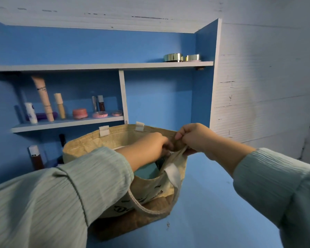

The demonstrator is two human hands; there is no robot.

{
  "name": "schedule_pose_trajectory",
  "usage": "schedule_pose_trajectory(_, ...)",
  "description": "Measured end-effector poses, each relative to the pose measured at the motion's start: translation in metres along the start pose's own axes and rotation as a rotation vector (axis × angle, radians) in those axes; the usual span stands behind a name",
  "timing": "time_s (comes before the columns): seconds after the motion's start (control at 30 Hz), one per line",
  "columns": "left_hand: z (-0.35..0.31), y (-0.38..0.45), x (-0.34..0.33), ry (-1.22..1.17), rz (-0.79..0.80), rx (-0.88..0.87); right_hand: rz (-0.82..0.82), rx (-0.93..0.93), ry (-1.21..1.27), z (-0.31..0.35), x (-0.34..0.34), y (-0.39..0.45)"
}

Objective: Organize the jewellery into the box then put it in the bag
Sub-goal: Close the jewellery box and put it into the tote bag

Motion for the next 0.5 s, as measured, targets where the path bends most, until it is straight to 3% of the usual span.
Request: schedule_pose_trajectory(0.5,-0.014,0.000,0.004,0.077,-0.069,-0.234,0.024,-0.013,0.014,0.000,0.000,0.002)
Point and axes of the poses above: each hand's wrist, its own y-axis towards the middle knuckle, its own x-axis out of the back of the hand, z = x × y, the point moved 9 cm from there along y, towards the middle knuckle, and after that the axes turned 15 degrees about -z, right-handed, at the moved point
